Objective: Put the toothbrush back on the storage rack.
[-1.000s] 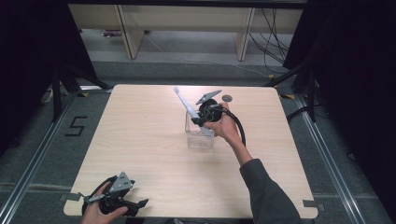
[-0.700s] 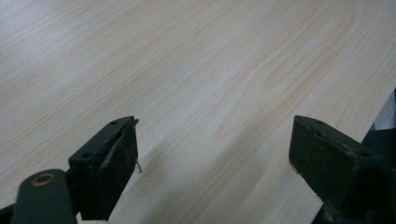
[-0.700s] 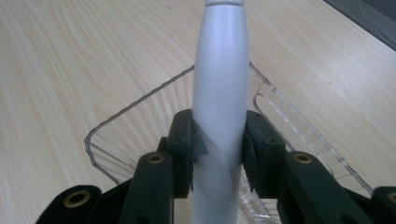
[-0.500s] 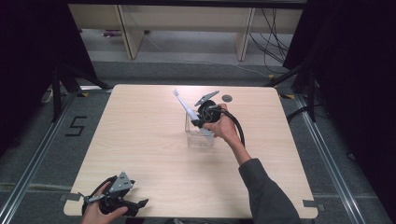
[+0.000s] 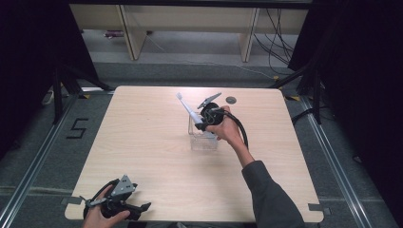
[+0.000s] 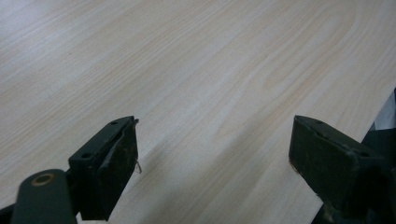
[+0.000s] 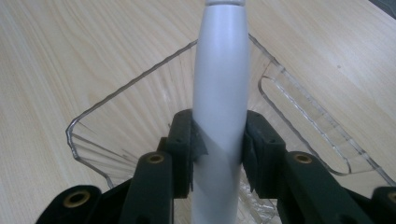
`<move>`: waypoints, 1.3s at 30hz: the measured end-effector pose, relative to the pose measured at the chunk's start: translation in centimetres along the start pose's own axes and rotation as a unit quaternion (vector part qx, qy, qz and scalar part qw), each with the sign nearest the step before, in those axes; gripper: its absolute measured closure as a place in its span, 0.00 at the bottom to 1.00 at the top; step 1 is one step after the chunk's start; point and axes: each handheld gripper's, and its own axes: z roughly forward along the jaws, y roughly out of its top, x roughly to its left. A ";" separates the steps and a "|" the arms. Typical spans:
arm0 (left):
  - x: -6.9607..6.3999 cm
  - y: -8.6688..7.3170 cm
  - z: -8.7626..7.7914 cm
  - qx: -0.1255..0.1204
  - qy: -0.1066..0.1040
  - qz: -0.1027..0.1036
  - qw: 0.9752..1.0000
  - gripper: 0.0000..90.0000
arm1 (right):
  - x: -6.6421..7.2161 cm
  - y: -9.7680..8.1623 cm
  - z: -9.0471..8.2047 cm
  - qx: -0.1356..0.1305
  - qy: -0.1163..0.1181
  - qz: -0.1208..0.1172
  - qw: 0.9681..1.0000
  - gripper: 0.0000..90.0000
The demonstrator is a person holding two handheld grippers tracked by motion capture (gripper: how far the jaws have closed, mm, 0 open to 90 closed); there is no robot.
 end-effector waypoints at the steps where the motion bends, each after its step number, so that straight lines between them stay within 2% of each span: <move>1: 0.0 0.0 0.0 0.000 0.000 0.000 1.000 0.17 | 0.1 0.0 -0.1 0.015 0.002 0.009 1.000 0.74; 5: 0.0 0.0 0.0 -0.001 0.001 0.000 1.000 0.17 | 0.0 0.0 0.2 0.018 0.001 -0.005 1.000 0.74; 8: 0.0 0.0 0.0 0.000 0.000 0.001 1.000 0.17 | 0.0 0.0 0.3 0.020 0.001 -0.005 1.000 0.74; 9: 0.0 0.0 0.0 0.000 0.000 0.001 1.000 0.17 | 0.2 0.0 0.2 0.038 -0.007 0.016 0.999 0.74; 10: 0.0 0.0 0.0 0.000 0.000 0.001 1.000 0.17 | 0.0 0.0 0.3 0.029 -0.001 -0.008 1.000 0.74; 12: 0.0 0.0 0.0 0.001 0.000 0.001 1.000 0.17 | 0.1 0.0 0.3 0.032 -0.003 -0.009 0.999 0.74; 13: 0.0 0.0 0.0 0.000 0.001 0.003 1.000 0.17 | 0.3 0.0 0.3 0.044 -0.008 0.008 0.999 0.74; 15: 0.0 0.0 0.0 0.000 0.001 0.003 1.000 0.17 | 0.4 0.0 0.3 0.048 -0.006 0.012 0.999 0.74; 16: 0.0 0.0 0.0 0.000 0.001 0.003 1.000 0.17 | 0.4 0.0 0.3 0.048 -0.006 0.012 0.999 0.74; 17: 0.0 0.0 0.0 0.000 0.001 0.002 1.000 0.17 | 0.2 0.0 0.5 0.041 0.000 -0.007 0.999 0.74; 26: 0.0 0.0 0.0 0.000 0.000 0.003 1.000 0.17 | 0.2 -0.1 0.4 0.042 0.005 0.002 0.999 0.73; 28: 0.0 0.0 0.0 0.000 0.000 0.000 1.000 0.17 | 0.1 -0.1 0.0 0.032 0.002 0.003 0.999 0.72; 29: 0.0 0.0 0.0 0.000 0.000 0.000 1.000 0.17 | 0.2 -0.1 -0.2 0.033 0.008 0.015 0.999 0.70; 31: 0.0 0.0 0.0 0.000 0.000 -0.001 1.000 0.17 | 0.2 -0.1 -0.3 0.023 0.003 0.018 1.000 0.69; 32: 0.1 0.0 0.1 -0.001 0.000 0.003 1.000 0.17 | 0.0 0.0 -0.9 0.011 0.002 0.001 1.000 0.66; 33: -0.1 0.0 0.1 -0.005 -0.004 -0.004 1.000 0.17 | 0.1 0.0 -1.2 0.011 0.002 0.009 1.000 0.65; 34: 0.0 0.0 0.1 -0.003 -0.001 -0.002 1.000 0.17 | 0.3 0.0 -1.5 0.008 -0.001 0.026 1.000 0.65; 35: 0.0 0.0 0.1 -0.003 -0.001 -0.002 1.000 0.17 | 0.3 0.0 -1.5 0.008 -0.001 0.026 1.000 0.65; 36: -0.1 0.0 0.0 0.002 -0.004 -0.003 1.000 0.17 | 0.1 0.1 -2.2 -0.002 -0.001 0.007 1.000 0.63; 38: -0.1 0.0 0.0 -0.001 -0.002 -0.004 1.000 0.17 | 0.2 0.2 -2.2 -0.006 -0.005 0.012 1.000 0.62; 39: -0.1 0.0 0.1 -0.001 -0.001 -0.006 1.000 0.17 | 0.1 0.1 -2.6 -0.016 -0.001 0.010 1.000 0.61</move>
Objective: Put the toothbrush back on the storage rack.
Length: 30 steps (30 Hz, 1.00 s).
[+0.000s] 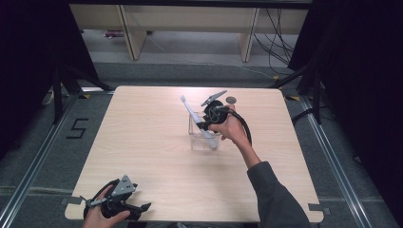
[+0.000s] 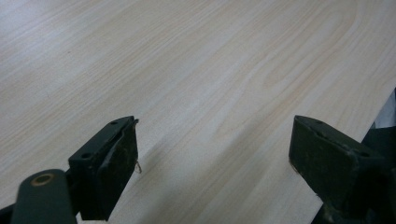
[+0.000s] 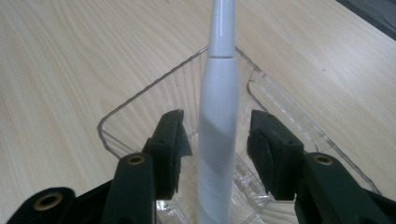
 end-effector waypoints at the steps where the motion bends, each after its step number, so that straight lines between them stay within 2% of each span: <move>1: 0.0 0.0 0.0 0.001 0.002 0.002 1.000 0.17 | 0.0 0.0 0.0 0.000 0.000 0.000 1.000 0.61; 2: 0.0 0.0 0.0 -0.001 0.001 -0.001 1.000 0.17 | 0.0 0.0 -0.2 0.006 -0.002 0.004 1.000 0.60; 3: 0.0 0.0 0.0 0.001 -0.002 0.004 1.000 0.17 | 0.2 -0.1 -0.4 0.004 -0.004 0.022 1.000 0.59; 4: 0.1 0.0 0.0 0.003 0.002 0.005 1.000 0.17 | 0.0 0.0 -0.5 0.001 0.001 0.008 1.000 0.59; 6: 0.1 0.0 0.0 0.001 0.002 0.003 1.000 0.17 | 0.0 0.0 -0.6 -0.005 -0.004 0.005 1.000 0.58; 7: 0.1 0.0 0.0 -0.003 -0.004 0.002 1.000 0.17 | -0.1 0.1 -0.7 -0.017 -0.002 -0.005 1.000 0.57; 10: 0.1 0.0 -0.1 0.001 0.002 0.005 1.000 0.17 | 0.1 0.2 -1.0 -0.030 -0.002 0.001 1.000 0.56; 13: 0.1 0.0 -0.1 0.001 0.002 0.006 1.000 0.17 | 0.3 0.2 -1.3 -0.022 0.002 0.002 1.000 0.56; 14: 0.1 0.0 -0.1 0.001 0.002 0.005 1.000 0.17 | 0.2 0.2 -1.4 -0.026 -0.002 -0.008 1.000 0.56; 16: 0.1 0.0 -0.1 0.001 0.003 0.005 1.000 0.17 | 0.2 0.2 -1.5 -0.025 -0.001 -0.009 1.000 0.55; 18: 0.1 0.0 -0.1 0.001 0.002 0.006 1.000 0.17 | 0.4 0.2 -1.7 -0.028 -0.001 0.004 1.000 0.55; 20: 0.1 0.0 -0.1 0.001 0.002 0.006 1.000 0.17 | 0.2 0.1 -1.9 -0.027 -0.004 -0.004 1.000 0.55; 23: 0.1 0.0 0.0 0.003 0.003 0.006 1.000 0.17 | 0.2 0.1 -2.4 -0.024 0.004 0.004 1.000 0.54; 24: 0.1 0.0 -0.1 0.002 0.003 0.006 1.000 0.17 | 0.2 0.0 -2.7 -0.027 -0.007 0.003 1.000 0.54; 25: 0.1 0.0 -0.1 0.001 0.003 0.004 1.000 0.17 | 0.3 0.0 -3.0 -0.020 -0.002 0.014 1.000 0.54; 26: 0.1 0.0 -0.1 0.001 0.003 0.004 1.000 0.17 | 0.3 0.0 -3.0 -0.020 -0.002 0.014 1.000 0.54; 27: 0.1 0.0 -0.1 0.001 0.003 0.004 1.000 0.17 | 0.2 -0.1 -3.3 -0.029 0.002 0.001 1.000 0.53; 30: 0.0 -0.1 0.0 -0.006 -0.003 0.001 1.000 0.17 | 0.4 -0.2 -3.8 -0.033 0.001 0.002 0.999 0.53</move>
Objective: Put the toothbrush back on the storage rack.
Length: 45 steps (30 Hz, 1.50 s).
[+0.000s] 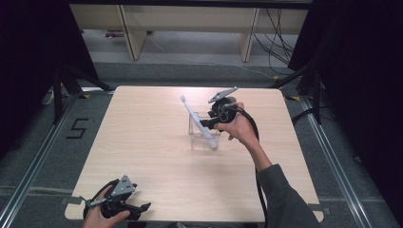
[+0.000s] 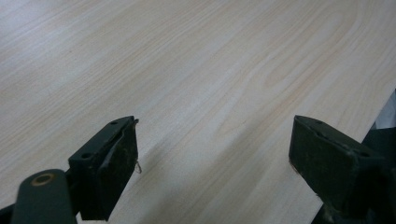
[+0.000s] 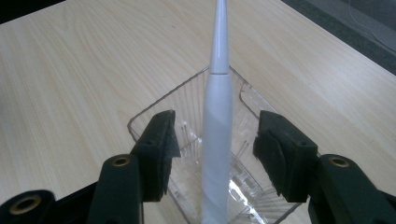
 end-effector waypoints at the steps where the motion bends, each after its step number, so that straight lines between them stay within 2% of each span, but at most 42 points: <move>1: 0.0 0.0 -0.1 0.007 0.007 0.004 1.000 0.17 | 0.0 0.0 -0.1 -0.002 -0.001 -0.007 1.000 0.52; 7: 0.1 0.0 -0.1 0.009 0.007 0.004 1.000 0.17 | 0.1 -0.3 -1.1 -0.002 0.005 -0.023 1.000 0.51; 8: 0.1 0.0 -0.1 0.008 0.006 0.004 1.000 0.17 | 0.2 -0.3 -1.4 0.002 0.004 -0.018 1.000 0.51; 11: 0.1 0.1 -0.1 0.009 0.005 0.004 1.000 0.17 | 0.4 -0.6 -2.0 -0.006 0.002 -0.022 1.000 0.50; 13: 0.1 0.0 -0.1 0.008 0.006 0.004 1.000 0.17 | 0.5 -0.9 -2.5 -0.009 -0.001 -0.032 0.999 0.50; 16: 0.1 0.0 -0.1 0.007 0.002 0.000 1.000 0.17 | 0.6 -1.3 -3.0 -0.013 0.001 -0.029 0.999 0.49; 17: 0.1 0.0 -0.1 0.010 0.006 0.004 1.000 0.17 | 0.7 -1.5 -3.3 -0.005 -0.001 -0.014 1.000 0.49; 18: 0.1 0.0 -0.1 0.008 0.005 0.002 1.000 0.17 | 0.8 -1.6 -3.6 -0.005 0.006 -0.013 1.000 0.49; 19: 0.1 0.0 -0.1 0.008 0.005 0.002 1.000 0.17 | 0.7 -1.8 -3.7 -0.007 0.000 -0.009 1.000 0.49; 22: 0.1 0.0 -0.1 0.008 0.006 0.002 1.000 0.17 | 0.5 -2.3 -4.0 -0.019 -0.003 -0.014 1.000 0.49; 23: 0.1 0.0 -0.1 0.006 0.005 0.000 1.000 0.17 | 0.5 -2.4 -4.2 -0.016 -0.002 -0.007 1.000 0.48; 24: 0.1 0.0 -0.1 0.008 0.002 0.002 1.000 0.17 | 0.3 -2.6 -4.3 -0.019 -0.001 -0.014 1.000 0.48; 25: 0.1 0.0 -0.1 0.008 0.005 0.002 1.000 0.17 | 0.3 -2.7 -4.5 -0.017 -0.003 -0.006 1.000 0.48; 26: 0.1 0.0 -0.1 0.006 0.003 -0.001 1.000 0.17 | 0.1 -2.9 -4.6 -0.020 -0.001 -0.018 1.000 0.47; 28: 0.1 0.0 -0.1 0.007 0.005 0.002 1.000 0.17 | 0.1 -3.3 -5.0 -0.017 -0.003 -0.008 1.000 0.47; 30: 0.1 0.0 -0.1 0.007 0.006 0.002 1.000 0.17 | -0.1 -3.6 -5.2 -0.025 0.000 -0.013 1.000 0.46; 31: 0.1 0.0 -0.1 0.008 0.006 0.002 1.000 0.17 | 0.0 -3.9 -5.3 -0.031 -0.004 -0.006 0.999 0.46; 32: 0.1 0.0 -0.1 0.008 0.006 0.002 1.000 0.17 | -0.2 -4.1 -5.5 -0.036 -0.007 -0.013 0.999 0.46; 35: 0.1 0.0 -0.1 0.008 0.006 0.002 1.000 0.17 | -0.3 -4.5 -6.1 -0.026 -0.007 -0.004 1.000 0.45; 39: 0.1 0.0 -0.1 0.008 0.006 0.002 1.000 0.17 | -0.3 -5.3 -6.5 -0.033 -0.012 0.001 0.999 0.45; 41: 0.1 0.0 -0.1 0.008 0.006 0.002 1.000 0.17 | -0.5 -5.5 -6.6 -0.029 -0.010 -0.009 0.999 0.45; 42: 0.1 0.0 -0.1 0.008 0.006 0.002 1.000 0.17 | -0.4 -5.7 -6.6 -0.025 -0.009 0.001 1.000 0.45; 45: 0.1 0.0 -0.1 0.008 0.006 0.002 1.000 0.17 | -0.3 -6.2 -6.5 -0.038 -0.013 -0.002 0.999 0.44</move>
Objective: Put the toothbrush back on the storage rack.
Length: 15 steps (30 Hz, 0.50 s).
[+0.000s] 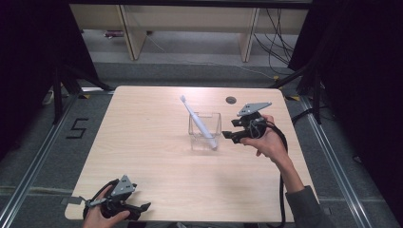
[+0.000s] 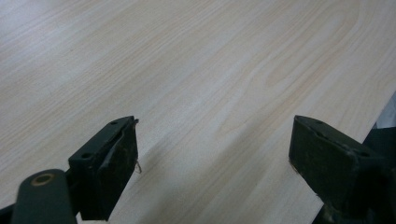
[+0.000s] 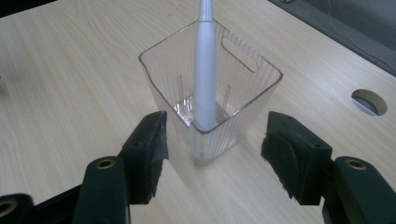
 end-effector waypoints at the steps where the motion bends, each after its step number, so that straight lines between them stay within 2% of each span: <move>1: 0.0 0.0 0.0 0.000 -0.001 0.000 1.000 0.17 | -0.2 -0.1 -0.1 0.006 0.002 -0.006 1.000 0.44; 3: 0.0 0.0 0.0 0.000 -0.001 0.001 1.000 0.17 | -0.1 -0.4 0.0 -0.002 0.000 -0.005 1.000 0.44; 4: 0.0 0.0 0.0 0.000 0.000 0.001 1.000 0.17 | 0.0 -0.5 -0.2 0.010 0.003 0.005 1.000 0.44; 6: 0.0 0.0 0.0 0.000 0.000 0.001 1.000 0.17 | 0.0 -0.7 0.0 0.004 0.001 0.007 1.000 0.44; 7: 0.0 0.0 0.0 0.000 0.000 0.001 1.000 0.17 | -0.2 -0.7 -0.2 0.013 0.006 0.003 1.000 0.44; 11: -0.1 0.0 0.0 -0.002 -0.001 0.001 1.000 0.17 | -0.1 -0.9 -0.1 0.006 -0.003 0.005 1.000 0.42; 12: -0.1 0.0 0.0 -0.003 -0.003 0.000 1.000 0.17 | -0.1 -0.9 -0.1 0.012 -0.003 0.002 1.000 0.41; 13: 0.0 0.0 0.0 0.000 -0.001 0.004 1.000 0.17 | -0.2 -0.9 0.0 0.006 -0.003 -0.007 1.000 0.40; 15: -0.1 0.0 0.0 -0.001 -0.001 0.004 1.000 0.17 | -0.2 -1.0 0.0 0.004 -0.007 0.000 1.000 0.39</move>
